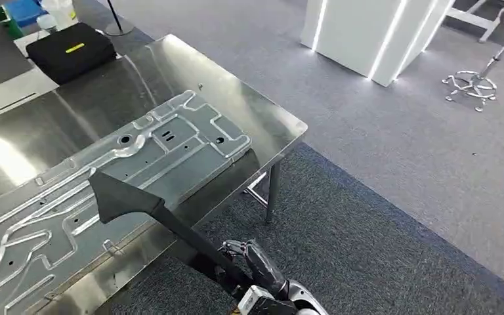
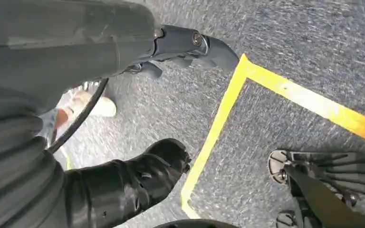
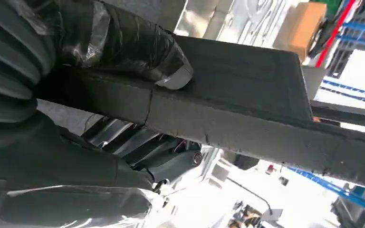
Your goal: Take the parts from the cabinet and place them on the table.
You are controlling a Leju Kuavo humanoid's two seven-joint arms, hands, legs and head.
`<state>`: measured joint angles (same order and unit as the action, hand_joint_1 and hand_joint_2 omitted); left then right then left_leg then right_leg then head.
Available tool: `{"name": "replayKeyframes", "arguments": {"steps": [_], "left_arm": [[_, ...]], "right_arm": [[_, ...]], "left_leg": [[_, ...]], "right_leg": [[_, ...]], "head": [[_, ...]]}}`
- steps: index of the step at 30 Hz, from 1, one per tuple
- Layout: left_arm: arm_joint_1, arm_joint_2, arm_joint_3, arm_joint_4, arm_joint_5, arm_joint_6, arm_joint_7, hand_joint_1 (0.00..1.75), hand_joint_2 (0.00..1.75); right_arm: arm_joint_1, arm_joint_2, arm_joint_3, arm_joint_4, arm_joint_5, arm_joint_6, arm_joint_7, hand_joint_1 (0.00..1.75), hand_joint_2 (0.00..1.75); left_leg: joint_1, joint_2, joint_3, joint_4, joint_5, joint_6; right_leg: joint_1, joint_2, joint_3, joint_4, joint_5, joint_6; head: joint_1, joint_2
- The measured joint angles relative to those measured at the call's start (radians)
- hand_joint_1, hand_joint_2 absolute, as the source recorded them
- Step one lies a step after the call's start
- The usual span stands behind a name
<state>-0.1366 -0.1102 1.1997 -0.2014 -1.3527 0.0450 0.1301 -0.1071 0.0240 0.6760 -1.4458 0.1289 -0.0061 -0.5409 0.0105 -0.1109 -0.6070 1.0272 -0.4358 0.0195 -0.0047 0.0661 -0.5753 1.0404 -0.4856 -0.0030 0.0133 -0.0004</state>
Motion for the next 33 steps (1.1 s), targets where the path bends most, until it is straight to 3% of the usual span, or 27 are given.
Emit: {"name": "replayKeyframes", "arguments": {"steps": [2,3,4,5,7,8,9,10,12,13,14,17,18,19,20,21,23,24,25,27,28,29,31,33], "left_arm": [[0.005,0.0,0.0,0.0,0.0,0.0,0.0,0.0,1.75],[0.006,0.0,0.0,0.0,0.0,0.0,0.0,0.0,1.75],[0.007,0.0,0.0,0.0,0.0,0.0,0.0,0.0,1.75],[0.006,0.0,0.0,0.0,-0.001,0.0,0.0,0.0,1.75],[0.002,0.0,0.0,0.0,-0.001,0.0,-0.002,0.0,1.75],[0.002,-0.002,0.0,0.0,-0.001,0.0,-0.002,0.0,1.75],[0.003,-0.002,0.0,0.0,-0.001,0.0,-0.002,0.0,1.75],[0.004,-0.002,0.0,0.0,-0.001,0.0,-0.003,0.0,1.75],[0.006,-0.002,0.0,0.0,-0.001,0.0,-0.003,0.0,1.75],[0.004,-0.002,0.0,0.0,-0.001,0.001,-0.003,0.0,1.75],[0.002,-0.002,0.0,0.0,-0.001,0.0,-0.005,0.0,1.75],[0.004,-0.002,0.0,0.0,-0.002,0.0,-0.006,0.0,1.75],[0.004,-0.002,0.0,0.0,-0.002,0.0,-0.006,0.0,1.75],[0.006,-0.002,0.0,0.0,-0.001,0.0,-0.006,0.0,1.75],[0.005,-0.002,0.0,0.0,-0.001,0.0,-0.005,0.0,1.75],[0.002,-0.002,0.0,0.0,-0.002,0.0,-0.006,0.0,1.75],[-0.001,-0.002,0.0,0.0,-0.002,0.0,-0.006,0.0,1.75],[-0.001,-0.002,0.0,0.0,-0.002,0.0,-0.006,0.0,1.75],[0.0,-0.002,0.0,0.0,-0.002,0.0,-0.006,0.0,1.75],[0.0,-0.002,0.0,0.0,-0.003,0.0,-0.006,0.0,1.75],[0.0,-0.003,0.0,0.0,-0.003,0.0,-0.006,0.0,1.75],[-0.001,-0.005,0.0,0.0,-0.003,0.0,-0.006,0.0,1.75],[-0.003,-0.005,0.0,0.0,-0.004,-0.002,-0.006,0.0,1.75],[0.0,-0.005,0.0,0.0,-0.005,-0.003,-0.006,0.0,1.75]], "right_arm": [[-0.001,0.0,0.0,-0.001,0.0,0.0,0.0,1.68,1.75],[-0.001,0.0,0.0,-0.003,0.0,0.0,0.0,1.68,1.75],[-0.002,0.0,0.0,-0.006,0.0,0.0,0.0,1.68,1.75],[-0.002,0.0,0.0,-0.008,0.0,0.0,0.0,1.68,1.75],[-0.001,0.0,0.0,-0.008,0.0,0.001,0.0,1.68,1.75],[0.0,0.0,0.0,-0.008,0.0,0.002,0.0,1.68,1.75],[0.0,0.0,0.0,-0.008,0.0,0.003,0.0,1.68,1.75],[0.0,0.0,0.0,-0.008,0.0,0.005,0.0,1.68,1.75],[-0.001,0.0,0.0,-0.008,-0.001,0.006,0.0,1.68,1.75],[-0.002,0.0,0.0,-0.008,-0.001,0.009,0.0,1.68,1.75],[-0.003,0.0,0.0,-0.008,-0.001,0.011,0.001,1.68,1.75],[-0.006,0.0,0.0,-0.008,-0.001,0.014,0.0,1.68,1.75],[-0.008,0.0,0.0,-0.009,-0.001,0.013,0.0,1.68,1.75],[-0.011,0.0,0.0,-0.009,-0.001,0.013,0.0,1.68,1.75],[-0.011,0.0,0.0,-0.011,-0.001,0.013,-0.001,1.68,1.75],[-0.011,0.0,0.0,-0.012,-0.001,0.013,-0.001,1.68,1.75],[-0.009,-0.001,0.0,-0.011,-0.002,0.014,-0.001,1.68,1.75],[-0.009,-0.001,0.0,-0.011,-0.002,0.015,0.0,1.68,1.75],[-0.009,-0.001,0.0,-0.011,-0.002,0.014,0.0,1.68,1.75],[-0.014,-0.001,0.0,-0.011,-0.003,0.016,0.0,1.68,1.75],[-0.018,-0.001,0.0,-0.011,-0.003,0.016,0.0,1.68,1.75],[-0.023,0.0,0.0,-0.011,-0.005,0.017,0.0,1.68,1.75],[-0.029,0.0,0.0,-0.014,-0.014,0.018,-0.001,1.68,1.75],[-0.039,0.005,0.0,-0.017,-0.026,0.024,-0.001,1.68,1.75]], "left_leg": [[0.003,-0.018,-0.001,-0.008,0.004,-0.013],[0.001,-0.015,-0.005,-0.002,0.001,-0.017],[-0.003,0.04,-0.012,0.02,-0.016,-0.019],[-0.003,0.073,-0.035,0.071,-0.052,-0.023],[0.002,0.095,-0.108,0.221,-0.122,-0.032],[0.005,0.098,-0.136,0.277,-0.141,-0.036],[0.008,0.101,-0.144,0.293,-0.135,-0.038],[0.009,0.105,-0.124,0.255,-0.104,-0.041],[0.01,0.128,-0.033,0.086,-0.023,-0.041],[0.009,0.168,0.005,0.01,-0.011,-0.037],[0.001,0.176,0.008,0.004,-0.015,-0.025],[-0.005,0.146,0.002,0.005,-0.012,-0.007],[0.001,0.135,0.005,-0.004,-0.007,0.001],[0.005,0.126,0.009,-0.008,-0.003,0.006],[0.005,0.119,0.008,-0.009,-0.001,0.013],[0.005,0.111,0.007,-0.009,0.0,0.017],[0.002,0.089,0.006,-0.008,0.0,0.02],[0.001,0.076,0.006,-0.008,0.0,0.02],[0.0,0.062,0.007,-0.007,0.0,0.019],[0.0,0.036,0.008,-0.005,0.001,0.019],[0.001,0.026,0.008,-0.003,0.001,0.017],[-0.001,0.019,0.003,0.0,0.002,0.012],[0.004,-0.002,-0.007,-0.001,0.007,-0.002],[0.004,-0.024,-0.012,-0.007,0.012,-0.018]], "right_leg": [[0.004,-0.014,0.003,-0.001,0.001,-0.006],[-0.01,-0.028,0.011,-0.019,0.01,-0.016],[-0.007,-0.039,0.017,-0.026,0.012,-0.02],[-0.006,-0.053,0.019,-0.026,0.012,-0.028],[-0.001,-0.082,0.018,-0.025,0.009,-0.031],[0.001,-0.096,0.017,-0.025,0.008,-0.032],[0.001,-0.109,0.017,-0.024,0.006,-0.031],[0.001,-0.121,0.017,-0.022,0.004,-0.03],[-0.001,-0.141,0.02,-0.016,-0.003,-0.023],[0.0,-0.149,0.022,-0.011,-0.007,-0.017],[0.009,-0.156,0.021,-0.008,-0.012,-0.01],[0.008,-0.176,0.026,-0.013,-0.011,0.002],[0.007,-0.184,0.029,-0.011,-0.016,0.009],[-0.001,-0.149,0.027,0.004,-0.029,0.017],[-0.002,-0.105,0.006,0.047,-0.062,0.018],[-0.002,-0.083,-0.028,0.121,-0.103,0.02],[-0.002,-0.068,-0.1,0.264,-0.158,0.021],[-0.002,-0.068,-0.119,0.294,-0.153,0.021],[-0.002,-0.068,-0.114,0.271,-0.123,0.019],[-0.002,-0.055,-0.05,0.125,-0.03,0.01],[-0.002,-0.022,-0.012,0.043,0.01,0.005],[-0.006,0.034,0.002,0.005,0.0,0.001],[0.0,0.014,0.0,-0.004,0.003,0.005],[-0.001,-0.006,0.007,-0.011,0.008,-0.007]], "head": [[0.0,0.0],[0.0,0.0],[-0.001,0.0],[-0.003,0.0],[-0.002,0.0],[-0.003,0.0],[-0.002,0.0],[-0.003,0.0],[-0.003,0.0],[-0.002,0.0],[-0.003,0.0],[-0.002,0.0],[-0.002,0.0],[-0.002,0.0],[-0.001,0.0],[0.0,0.0],[0.0,0.0],[-0.001,0.0],[0.0,0.0],[0.0,0.0],[0.0,0.0],[-0.001,0.0],[-0.001,0.0],[-0.001,0.0]]}}
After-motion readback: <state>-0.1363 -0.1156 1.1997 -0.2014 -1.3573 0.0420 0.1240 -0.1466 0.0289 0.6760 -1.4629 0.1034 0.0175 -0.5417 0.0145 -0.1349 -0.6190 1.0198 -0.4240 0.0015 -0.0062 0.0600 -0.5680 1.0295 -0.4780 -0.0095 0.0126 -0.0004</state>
